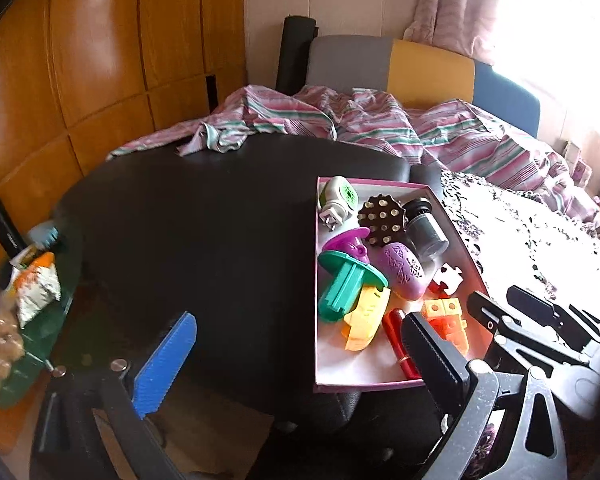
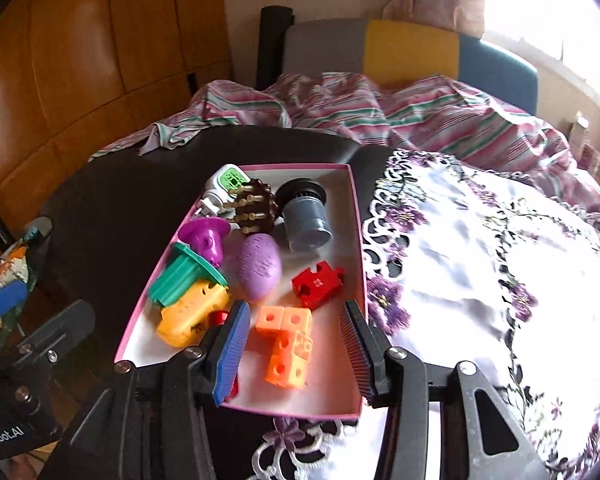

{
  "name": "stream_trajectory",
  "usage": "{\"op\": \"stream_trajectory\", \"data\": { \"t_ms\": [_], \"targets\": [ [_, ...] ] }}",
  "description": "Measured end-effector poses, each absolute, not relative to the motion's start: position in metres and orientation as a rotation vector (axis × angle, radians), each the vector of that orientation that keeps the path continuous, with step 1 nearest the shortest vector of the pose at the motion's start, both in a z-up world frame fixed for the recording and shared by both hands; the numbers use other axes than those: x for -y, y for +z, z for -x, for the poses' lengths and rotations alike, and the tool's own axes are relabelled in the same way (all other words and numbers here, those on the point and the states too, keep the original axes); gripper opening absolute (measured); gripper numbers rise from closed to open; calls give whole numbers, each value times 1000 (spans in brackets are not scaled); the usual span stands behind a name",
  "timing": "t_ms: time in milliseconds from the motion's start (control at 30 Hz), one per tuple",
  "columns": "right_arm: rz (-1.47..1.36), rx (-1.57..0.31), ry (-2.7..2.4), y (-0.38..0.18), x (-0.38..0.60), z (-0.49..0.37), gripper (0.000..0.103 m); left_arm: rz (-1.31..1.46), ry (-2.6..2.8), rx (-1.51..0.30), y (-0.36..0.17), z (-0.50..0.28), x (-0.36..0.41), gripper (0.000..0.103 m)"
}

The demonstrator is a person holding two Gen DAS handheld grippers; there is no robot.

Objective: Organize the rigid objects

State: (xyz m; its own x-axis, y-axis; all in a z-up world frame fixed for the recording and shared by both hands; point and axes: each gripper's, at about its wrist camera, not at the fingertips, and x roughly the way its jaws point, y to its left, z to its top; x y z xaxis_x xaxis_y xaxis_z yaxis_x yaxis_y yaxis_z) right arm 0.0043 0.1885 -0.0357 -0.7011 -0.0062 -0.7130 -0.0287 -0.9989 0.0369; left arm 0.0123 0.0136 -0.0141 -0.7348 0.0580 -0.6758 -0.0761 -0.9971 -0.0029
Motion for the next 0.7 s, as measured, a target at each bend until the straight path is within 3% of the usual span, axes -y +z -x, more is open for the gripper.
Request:
{"op": "stream_trajectory", "data": {
  "t_ms": [700],
  "targets": [
    [1115, -36, 2913, -21, -176, -18, 47, 1016, 2932, 91, 2, -29, 1, 103]
  ]
}}
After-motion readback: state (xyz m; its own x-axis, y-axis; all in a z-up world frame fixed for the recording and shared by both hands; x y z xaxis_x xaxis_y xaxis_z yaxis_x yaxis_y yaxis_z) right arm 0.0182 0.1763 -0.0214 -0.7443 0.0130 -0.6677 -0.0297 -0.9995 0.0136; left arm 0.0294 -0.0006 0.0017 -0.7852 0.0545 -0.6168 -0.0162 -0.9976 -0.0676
